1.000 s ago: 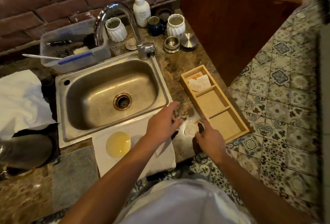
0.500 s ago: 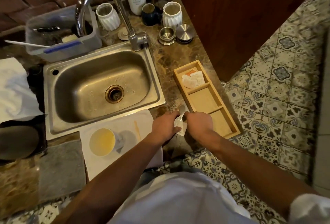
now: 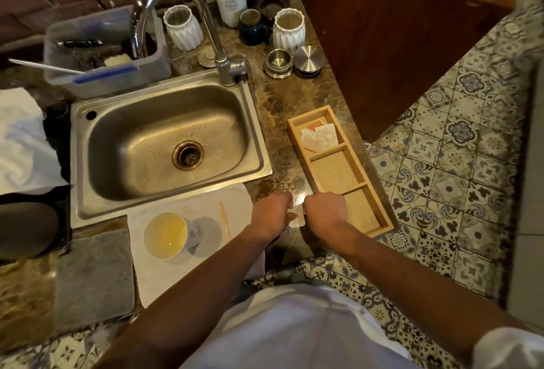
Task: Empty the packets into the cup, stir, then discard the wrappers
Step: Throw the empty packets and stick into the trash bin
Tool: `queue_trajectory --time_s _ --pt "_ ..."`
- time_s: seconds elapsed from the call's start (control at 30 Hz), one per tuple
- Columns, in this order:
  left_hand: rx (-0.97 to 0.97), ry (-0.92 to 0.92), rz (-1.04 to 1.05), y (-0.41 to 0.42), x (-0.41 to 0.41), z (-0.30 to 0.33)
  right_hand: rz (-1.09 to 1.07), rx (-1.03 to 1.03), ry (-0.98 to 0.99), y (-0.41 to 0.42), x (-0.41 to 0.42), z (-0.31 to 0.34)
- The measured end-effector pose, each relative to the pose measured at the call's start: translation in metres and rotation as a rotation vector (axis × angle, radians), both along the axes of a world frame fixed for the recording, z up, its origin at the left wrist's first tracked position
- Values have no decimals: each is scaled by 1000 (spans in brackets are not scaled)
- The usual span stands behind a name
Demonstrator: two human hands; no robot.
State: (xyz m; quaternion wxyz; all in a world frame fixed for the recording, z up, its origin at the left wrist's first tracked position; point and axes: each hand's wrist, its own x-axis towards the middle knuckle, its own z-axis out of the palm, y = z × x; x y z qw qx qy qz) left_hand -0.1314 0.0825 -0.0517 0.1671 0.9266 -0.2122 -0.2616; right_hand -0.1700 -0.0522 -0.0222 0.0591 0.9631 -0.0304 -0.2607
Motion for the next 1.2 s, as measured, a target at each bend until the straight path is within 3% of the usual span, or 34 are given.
queue_trajectory --time_s 0.27,0.57,0.67,0.83,0.97,1.2 --pt "-19 -24 -28 5 -5 0 -14 10 3 2 1 2" --pt "-79 -60 132 20 -5 10 -152 109 -61 -3 2 4" --pt "-112 -47 212 26 -2 17 -274 262 -76 -12 -1 6" --pt "-210 55 300 31 0 33 -613 827 -88 -25 -17 17" --pt "-344 97 348 29 1 52 -686 1020 -202 -34 -23 30" --pt "-463 84 419 31 2 83 -825 1253 -208 -35 -17 38"
